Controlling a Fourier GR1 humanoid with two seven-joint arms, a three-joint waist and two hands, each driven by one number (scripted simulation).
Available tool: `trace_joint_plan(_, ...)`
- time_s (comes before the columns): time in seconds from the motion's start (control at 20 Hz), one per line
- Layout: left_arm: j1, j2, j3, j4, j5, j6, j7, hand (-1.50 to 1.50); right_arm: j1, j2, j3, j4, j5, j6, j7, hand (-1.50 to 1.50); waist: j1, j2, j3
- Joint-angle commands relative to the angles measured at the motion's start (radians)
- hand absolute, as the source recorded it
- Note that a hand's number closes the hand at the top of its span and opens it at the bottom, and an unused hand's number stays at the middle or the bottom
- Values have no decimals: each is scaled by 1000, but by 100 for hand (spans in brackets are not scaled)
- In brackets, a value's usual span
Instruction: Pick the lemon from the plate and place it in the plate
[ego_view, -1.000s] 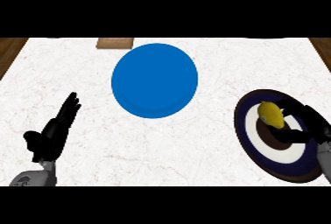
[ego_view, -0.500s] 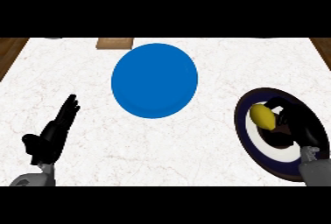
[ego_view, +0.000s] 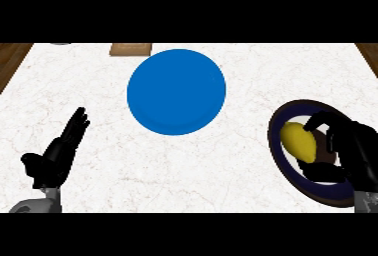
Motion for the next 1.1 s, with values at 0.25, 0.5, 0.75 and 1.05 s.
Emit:
trace_joint_plan(0.25,26,1,2,-63,2,-17,41,0,-163,98,58,-181,163,12,143,150,17,1,1)
trace_joint_plan(0.5,-36,-3,39,103,-26,-26,-81,0,-308,141,11,-184,81,132,169,150,9,4,0)
trace_joint_plan(0.75,-68,-31,16,67,-41,-15,-11,0,-511,255,47,77,152,125,187,150,16,6,1)
trace_joint_plan(1.05,-74,-6,49,95,-25,-48,-42,0,-665,403,94,318,179,87,185,150,18,7,0)
